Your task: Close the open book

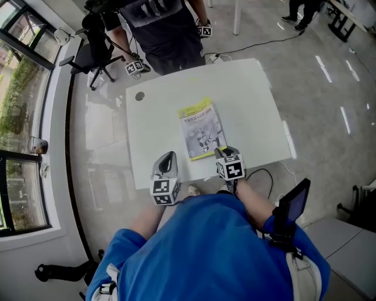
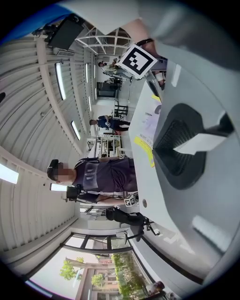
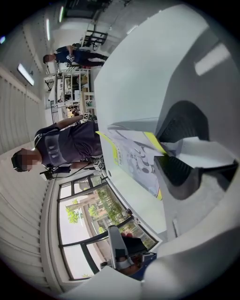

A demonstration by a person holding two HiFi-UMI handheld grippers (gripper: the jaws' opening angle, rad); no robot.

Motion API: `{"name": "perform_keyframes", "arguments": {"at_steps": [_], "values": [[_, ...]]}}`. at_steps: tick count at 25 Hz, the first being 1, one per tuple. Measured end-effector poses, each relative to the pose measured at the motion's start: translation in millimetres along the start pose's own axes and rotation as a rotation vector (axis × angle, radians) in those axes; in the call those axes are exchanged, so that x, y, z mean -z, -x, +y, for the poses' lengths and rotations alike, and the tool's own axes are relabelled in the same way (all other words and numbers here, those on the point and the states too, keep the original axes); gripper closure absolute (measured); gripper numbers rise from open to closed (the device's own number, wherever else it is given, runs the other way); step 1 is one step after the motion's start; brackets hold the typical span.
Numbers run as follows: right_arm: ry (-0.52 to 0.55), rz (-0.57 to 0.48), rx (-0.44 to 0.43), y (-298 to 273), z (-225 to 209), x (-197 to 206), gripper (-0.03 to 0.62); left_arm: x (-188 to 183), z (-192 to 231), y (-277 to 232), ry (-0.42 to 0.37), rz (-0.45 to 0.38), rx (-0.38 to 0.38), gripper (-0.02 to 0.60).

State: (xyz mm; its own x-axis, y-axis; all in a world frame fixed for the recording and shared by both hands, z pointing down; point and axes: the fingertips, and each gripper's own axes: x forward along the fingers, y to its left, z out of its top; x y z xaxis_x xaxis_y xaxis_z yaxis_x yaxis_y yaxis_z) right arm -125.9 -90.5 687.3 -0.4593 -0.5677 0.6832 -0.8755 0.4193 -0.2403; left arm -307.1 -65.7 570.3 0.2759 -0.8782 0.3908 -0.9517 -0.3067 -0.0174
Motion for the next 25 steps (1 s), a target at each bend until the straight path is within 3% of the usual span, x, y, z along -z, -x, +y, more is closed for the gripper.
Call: {"name": "perform_keyframes", "arguments": {"at_steps": [14,19,25], "values": [[-0.244,0.005,-0.128,17,-29,14,0.503,-4,-26,-2,0.014,0.032,-0.046,0.575],[-0.227,0.019,-0.118,26,-43,23,0.503,1,-34,2,0.039,0.049,-0.077,0.575],[-0.081,-0.009,-0.101,40,-45,28,0.503,14,-48,12,0.039,0.052,-0.092,0.575]]}}
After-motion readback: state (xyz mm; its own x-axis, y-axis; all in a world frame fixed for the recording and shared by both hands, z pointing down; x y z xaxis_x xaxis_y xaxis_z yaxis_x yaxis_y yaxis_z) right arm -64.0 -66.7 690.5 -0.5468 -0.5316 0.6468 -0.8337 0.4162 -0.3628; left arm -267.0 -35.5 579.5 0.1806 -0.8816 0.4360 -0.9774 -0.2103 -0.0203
